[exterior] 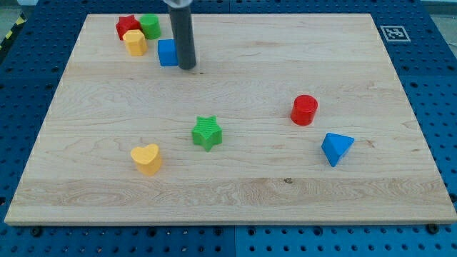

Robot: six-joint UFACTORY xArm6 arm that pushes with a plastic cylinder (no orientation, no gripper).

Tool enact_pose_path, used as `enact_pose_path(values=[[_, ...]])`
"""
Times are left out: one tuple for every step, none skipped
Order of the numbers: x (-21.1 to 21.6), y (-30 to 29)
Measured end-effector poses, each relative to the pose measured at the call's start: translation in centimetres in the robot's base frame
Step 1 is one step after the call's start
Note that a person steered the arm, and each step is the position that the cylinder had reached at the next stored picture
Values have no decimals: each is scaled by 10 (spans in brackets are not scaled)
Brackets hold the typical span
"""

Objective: Move the cube at the bottom of the green circle

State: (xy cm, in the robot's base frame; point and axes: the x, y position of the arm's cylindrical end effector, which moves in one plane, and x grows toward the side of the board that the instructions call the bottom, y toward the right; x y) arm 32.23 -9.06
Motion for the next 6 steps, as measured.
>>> enact_pose_path(values=[[-9,-15],[-8,-16],[26,-5],[5,-12],[-18,-27],[9,-28]])
